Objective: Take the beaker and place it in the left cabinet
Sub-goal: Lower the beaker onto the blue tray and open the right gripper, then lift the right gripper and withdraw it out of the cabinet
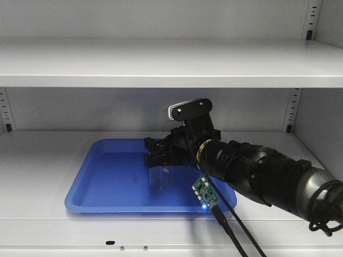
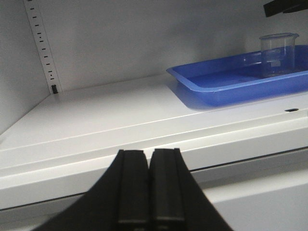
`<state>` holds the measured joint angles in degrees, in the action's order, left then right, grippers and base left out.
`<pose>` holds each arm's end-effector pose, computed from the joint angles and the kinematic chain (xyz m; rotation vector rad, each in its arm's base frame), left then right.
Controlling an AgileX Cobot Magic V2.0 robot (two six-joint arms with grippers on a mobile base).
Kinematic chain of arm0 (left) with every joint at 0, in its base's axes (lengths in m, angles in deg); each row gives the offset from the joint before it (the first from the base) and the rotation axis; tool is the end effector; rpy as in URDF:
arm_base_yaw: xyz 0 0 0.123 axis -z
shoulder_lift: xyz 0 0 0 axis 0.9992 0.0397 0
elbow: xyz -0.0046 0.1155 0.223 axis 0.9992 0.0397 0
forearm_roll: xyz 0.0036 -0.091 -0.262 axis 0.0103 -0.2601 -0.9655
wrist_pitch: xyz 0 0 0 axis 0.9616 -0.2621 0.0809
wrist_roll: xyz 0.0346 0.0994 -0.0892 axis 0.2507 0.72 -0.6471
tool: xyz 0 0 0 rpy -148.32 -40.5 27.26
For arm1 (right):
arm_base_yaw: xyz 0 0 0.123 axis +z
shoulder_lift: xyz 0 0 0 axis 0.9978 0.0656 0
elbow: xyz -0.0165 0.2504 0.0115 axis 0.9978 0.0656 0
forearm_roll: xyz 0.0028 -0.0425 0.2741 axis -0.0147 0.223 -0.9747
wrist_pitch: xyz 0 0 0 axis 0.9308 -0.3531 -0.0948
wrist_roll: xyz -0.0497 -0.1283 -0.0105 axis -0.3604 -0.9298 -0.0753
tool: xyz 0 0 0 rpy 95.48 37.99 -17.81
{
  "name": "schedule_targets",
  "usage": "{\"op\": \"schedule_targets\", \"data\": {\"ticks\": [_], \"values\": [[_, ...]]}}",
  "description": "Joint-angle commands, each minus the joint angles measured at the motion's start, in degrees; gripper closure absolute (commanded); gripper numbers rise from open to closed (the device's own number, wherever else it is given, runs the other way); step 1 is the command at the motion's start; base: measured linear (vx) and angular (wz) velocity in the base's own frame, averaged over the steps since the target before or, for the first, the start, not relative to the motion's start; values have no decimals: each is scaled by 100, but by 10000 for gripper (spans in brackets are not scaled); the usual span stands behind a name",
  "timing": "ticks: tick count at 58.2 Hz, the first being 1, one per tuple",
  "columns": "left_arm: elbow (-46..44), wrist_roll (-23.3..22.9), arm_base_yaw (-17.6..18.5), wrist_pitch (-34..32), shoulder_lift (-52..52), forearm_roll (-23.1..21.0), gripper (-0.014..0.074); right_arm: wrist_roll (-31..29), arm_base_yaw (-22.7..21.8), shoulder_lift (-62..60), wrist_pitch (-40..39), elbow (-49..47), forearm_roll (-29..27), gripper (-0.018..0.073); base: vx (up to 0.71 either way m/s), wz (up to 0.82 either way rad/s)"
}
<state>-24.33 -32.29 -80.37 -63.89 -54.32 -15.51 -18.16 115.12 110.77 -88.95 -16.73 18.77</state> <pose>0.1626 -0.0210 0.2058 0.2010 1.4921 0.0089 0.4367 0.2529 0.2622 -0.5705 1.7087 0.3732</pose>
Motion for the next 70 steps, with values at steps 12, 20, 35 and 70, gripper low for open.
{"op": "schedule_targets", "data": {"ticks": [12,20,35,70], "values": [[90,-15,3,-428,-106,-18,595,84,-9,-585,-130,-192,-33,354,0,0],[90,-15,3,-428,-106,-18,595,106,-9,-678,-130,-192,-33,479,0,0],[90,-15,3,-428,-106,-18,595,121,-9,-793,-6,-192,-33,571,0,0],[90,-15,3,-428,-106,-18,595,81,-29,-376,-250,-187,180,561,0,0]]}}
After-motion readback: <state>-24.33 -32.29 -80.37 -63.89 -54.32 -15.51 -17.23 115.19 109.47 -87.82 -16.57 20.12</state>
